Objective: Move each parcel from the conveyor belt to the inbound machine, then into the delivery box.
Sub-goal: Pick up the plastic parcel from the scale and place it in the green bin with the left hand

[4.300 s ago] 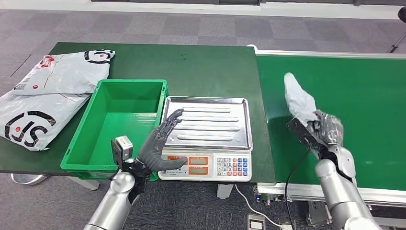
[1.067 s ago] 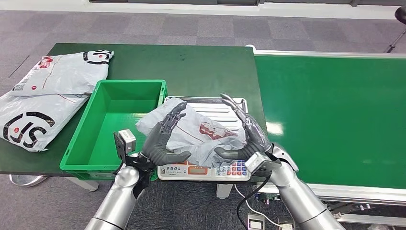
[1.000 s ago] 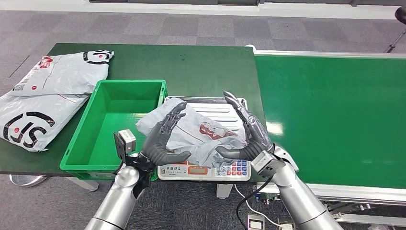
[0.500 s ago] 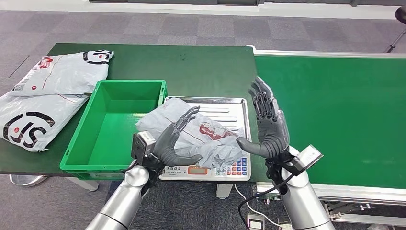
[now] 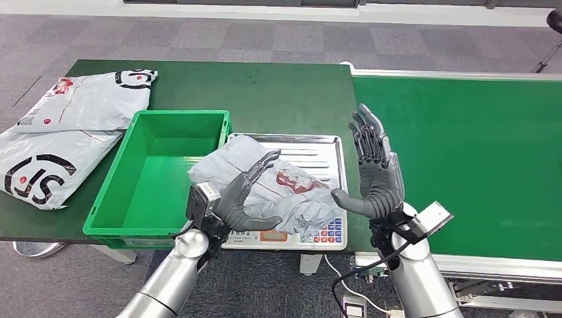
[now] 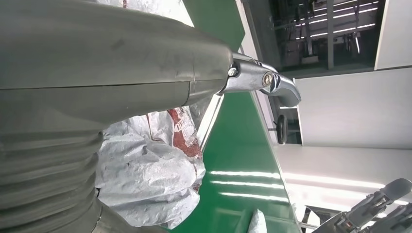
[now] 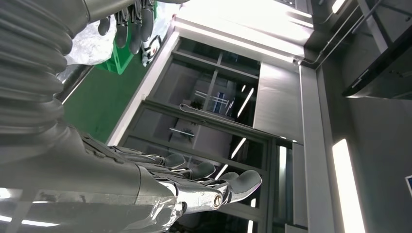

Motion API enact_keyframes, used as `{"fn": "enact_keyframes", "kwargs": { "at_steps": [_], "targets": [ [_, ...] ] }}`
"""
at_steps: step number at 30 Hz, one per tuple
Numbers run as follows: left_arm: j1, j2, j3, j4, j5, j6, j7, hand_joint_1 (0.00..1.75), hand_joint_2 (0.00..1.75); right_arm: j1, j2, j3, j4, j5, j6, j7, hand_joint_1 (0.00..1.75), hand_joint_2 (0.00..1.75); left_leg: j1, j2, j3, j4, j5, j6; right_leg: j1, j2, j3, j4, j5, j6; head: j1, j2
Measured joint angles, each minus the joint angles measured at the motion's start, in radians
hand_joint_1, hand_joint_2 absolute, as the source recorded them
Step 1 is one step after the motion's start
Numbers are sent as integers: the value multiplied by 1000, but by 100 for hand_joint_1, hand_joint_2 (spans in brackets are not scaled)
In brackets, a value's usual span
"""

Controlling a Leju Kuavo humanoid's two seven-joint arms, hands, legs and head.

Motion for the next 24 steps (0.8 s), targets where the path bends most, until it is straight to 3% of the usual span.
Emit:
{"fn": "enact_keyframes", "kwargs": {
  "at_steps": [5,9,11,15,17,24],
  "targets": [
    [-53,-9,-68,83,-115,139,3,0,175,12,21,-21,-18,5,-23,1,0,175,0,-1,0,0,0,0,0,-1,0,0,0,0,0,0],
    [-140,-72,-162,254,-296,243,53,0,175,26,47,-37,-31,32,-50,3,0,175,-1,-1,0,0,0,0,-1,-1,1,0,0,0,0,0],
    [-167,-102,-197,314,-362,236,112,0,175,31,56,-43,-35,42,-54,5,0,175,-1,0,0,0,0,1,-1,0,0,0,1,1,0,0],
    [-212,-150,-253,416,-452,129,341,0,175,42,76,-64,-47,76,-65,32,0,175,-1,-1,0,0,0,1,-1,0,1,0,1,1,0,0],
    [-226,-164,-267,450,-469,108,414,0,175,57,86,-78,-63,93,-60,49,0,175,-1,-1,1,0,0,1,-1,-1,2,0,0,1,0,0],
    [-253,-180,-277,508,-482,103,440,0,175,93,112,-113,-103,122,-33,70,0,175,-1,-1,4,-1,-1,1,-1,-1,6,0,-1,1,0,0]
  ]
}}
